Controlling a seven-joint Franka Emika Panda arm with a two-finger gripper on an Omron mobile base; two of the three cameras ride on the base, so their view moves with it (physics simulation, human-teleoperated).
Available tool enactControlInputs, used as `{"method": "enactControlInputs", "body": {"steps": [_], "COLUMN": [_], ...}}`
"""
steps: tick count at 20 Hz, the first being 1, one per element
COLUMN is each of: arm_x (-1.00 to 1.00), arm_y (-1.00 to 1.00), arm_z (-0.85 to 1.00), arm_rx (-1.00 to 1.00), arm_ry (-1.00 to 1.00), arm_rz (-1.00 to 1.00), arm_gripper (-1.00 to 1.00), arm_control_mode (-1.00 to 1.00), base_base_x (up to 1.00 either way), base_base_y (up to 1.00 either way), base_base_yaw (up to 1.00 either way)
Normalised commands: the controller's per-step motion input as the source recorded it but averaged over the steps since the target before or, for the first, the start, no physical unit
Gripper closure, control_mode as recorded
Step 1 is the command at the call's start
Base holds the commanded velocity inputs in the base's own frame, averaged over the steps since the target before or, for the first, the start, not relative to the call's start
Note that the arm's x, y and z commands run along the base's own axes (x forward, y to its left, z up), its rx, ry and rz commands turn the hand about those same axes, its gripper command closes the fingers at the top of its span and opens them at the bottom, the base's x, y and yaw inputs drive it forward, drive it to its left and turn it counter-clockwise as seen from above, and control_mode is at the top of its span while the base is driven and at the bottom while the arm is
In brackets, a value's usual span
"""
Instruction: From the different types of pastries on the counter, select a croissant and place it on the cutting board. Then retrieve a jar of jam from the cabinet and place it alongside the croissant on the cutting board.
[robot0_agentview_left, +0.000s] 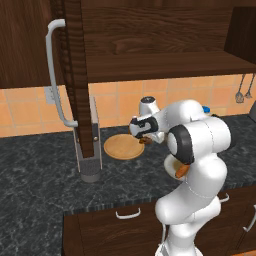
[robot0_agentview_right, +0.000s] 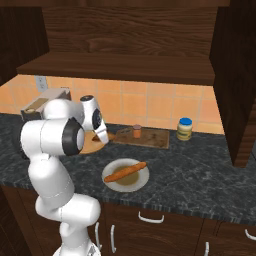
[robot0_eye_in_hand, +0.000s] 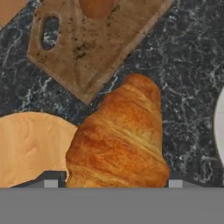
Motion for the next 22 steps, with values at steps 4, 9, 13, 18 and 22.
{"method": "enactControlInputs", "body": {"steps": [4,9,13,18,22], "arm_x": [-0.04,-0.06,0.00,0.00,-0.01], "arm_y": [-0.78,-0.65,-0.64,-0.83,-0.86], "arm_z": [0.21,0.04,-0.01,-0.12,-0.02], "arm_rx": [0.00,0.00,-0.06,-0.06,0.00], "arm_ry": [0.22,0.10,0.02,0.00,0.00], "arm_rz": [-0.11,-0.07,0.00,0.00,0.00], "arm_gripper": [1.00,1.00,1.00,1.00,1.00], "arm_control_mode": [-1.00,-1.00,-1.00,-1.00,-1.00], "base_base_x": [0.00,0.00,0.00,0.00,0.00], "base_base_y": [0.00,0.00,0.00,0.00,0.00], "base_base_yaw": [0.00,0.00,0.00,0.00,0.00]}}
